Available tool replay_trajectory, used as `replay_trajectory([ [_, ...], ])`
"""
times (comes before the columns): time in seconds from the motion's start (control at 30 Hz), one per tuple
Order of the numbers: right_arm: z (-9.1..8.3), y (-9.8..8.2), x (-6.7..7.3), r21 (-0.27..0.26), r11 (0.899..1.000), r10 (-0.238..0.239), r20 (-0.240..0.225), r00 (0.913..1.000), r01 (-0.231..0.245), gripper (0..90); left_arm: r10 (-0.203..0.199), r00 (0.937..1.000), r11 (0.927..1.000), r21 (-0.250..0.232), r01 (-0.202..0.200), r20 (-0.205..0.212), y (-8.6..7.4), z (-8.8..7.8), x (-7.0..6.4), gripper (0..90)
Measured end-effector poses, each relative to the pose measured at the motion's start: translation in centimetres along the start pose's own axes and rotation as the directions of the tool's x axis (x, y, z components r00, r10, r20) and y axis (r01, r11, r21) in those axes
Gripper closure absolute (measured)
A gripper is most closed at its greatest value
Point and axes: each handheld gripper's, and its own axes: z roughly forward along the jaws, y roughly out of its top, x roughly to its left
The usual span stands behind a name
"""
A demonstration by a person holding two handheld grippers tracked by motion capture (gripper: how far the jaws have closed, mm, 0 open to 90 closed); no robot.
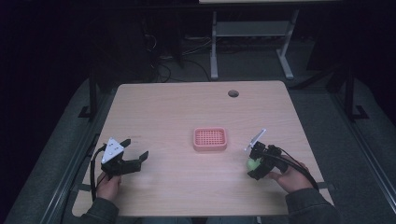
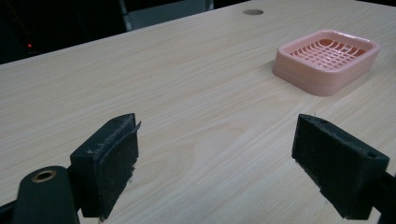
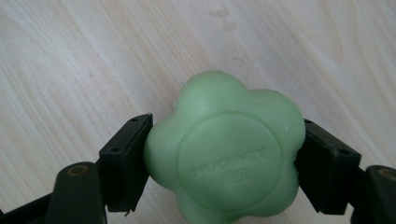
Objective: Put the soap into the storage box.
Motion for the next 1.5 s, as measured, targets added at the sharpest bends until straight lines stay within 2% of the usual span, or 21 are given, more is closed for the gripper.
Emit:
replay_trajectory([
  [0.3, -0.5, 1.7, -0.5, -0.018, 1.000, -0.019, -0.035, 0.9992, 0.018, 25.8, -0.005, 1.0000, 1.0000, 0.000, 0.005, 0.001, 0.0, 0.0, 0.0, 14.1],
  [1.1, -0.9, 6.0, -1.3, -0.008, 0.997, -0.082, -0.043, 0.9957, 0.082, 25.7, -0.013, 0.9999, 0.9999, -0.003, 0.013, 0.003, 0.0, 0.0, 0.0, 14.1],
  [1.2, -1.0, 6.5, -1.3, -0.004, 0.996, -0.085, -0.045, 0.9953, 0.085, 25.7, -0.013, 0.9999, 0.9999, -0.002, 0.013, 0.004, 0.0, 0.0, 0.0, 14.1],
  [1.37, -1.5, 6.9, -1.6, -0.035, 0.996, -0.080, -0.047, 0.9957, 0.079, 25.7, -0.013, 0.9999, 0.9999, -0.005, 0.013, 0.004, 0.0, 0.0, 0.0, 14.1],
  [1.5, -1.6, 7.2, -1.6, -0.023, 0.996, -0.086, -0.039, 0.9955, 0.085, 25.7, -0.015, 0.9999, 0.9999, -0.005, 0.015, 0.003, 0.0, 0.0, 0.0, 14.1],
])
